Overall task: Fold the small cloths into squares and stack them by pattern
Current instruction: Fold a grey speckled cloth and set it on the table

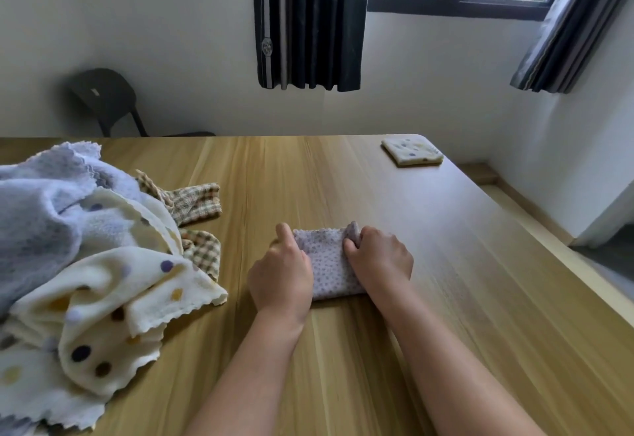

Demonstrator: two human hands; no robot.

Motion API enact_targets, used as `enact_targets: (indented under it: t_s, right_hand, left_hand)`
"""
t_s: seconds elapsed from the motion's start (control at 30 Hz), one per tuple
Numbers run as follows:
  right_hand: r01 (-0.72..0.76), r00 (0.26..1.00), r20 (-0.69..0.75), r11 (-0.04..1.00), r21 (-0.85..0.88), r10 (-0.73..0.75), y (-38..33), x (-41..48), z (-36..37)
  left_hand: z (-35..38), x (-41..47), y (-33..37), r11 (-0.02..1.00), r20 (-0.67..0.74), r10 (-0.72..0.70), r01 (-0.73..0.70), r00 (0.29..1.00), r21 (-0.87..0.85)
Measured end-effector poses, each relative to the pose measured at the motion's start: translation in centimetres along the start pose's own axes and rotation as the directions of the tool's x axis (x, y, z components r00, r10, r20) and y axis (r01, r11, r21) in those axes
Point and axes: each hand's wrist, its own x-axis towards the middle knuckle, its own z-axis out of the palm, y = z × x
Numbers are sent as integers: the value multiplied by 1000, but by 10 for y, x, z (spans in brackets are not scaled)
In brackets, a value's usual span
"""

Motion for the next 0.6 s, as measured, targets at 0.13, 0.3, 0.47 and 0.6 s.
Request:
enact_targets:
  t_s: [0.13, 0.3, 0.47, 0.6]
  right_hand:
    - [-13, 1000, 6, 1000, -5, 13, -2, 0, 0]
    - [-20, 998, 66, 994, 106, 14, 4, 6, -2]
    - [-55, 943, 324, 928, 370, -74, 19, 7, -23]
    - [-29, 958, 283, 961, 275, -53, 37, -6, -30]
  left_hand:
    - [4, 3, -3, 957, -150, 283, -290, 947, -22]
    - [11, -7, 5, 961, 382, 244, -276, 892, 31]
    - [10, -6, 0, 955, 456, 227, -288, 861, 68]
    - [10, -7, 0, 945, 466, 235, -313, 853, 95]
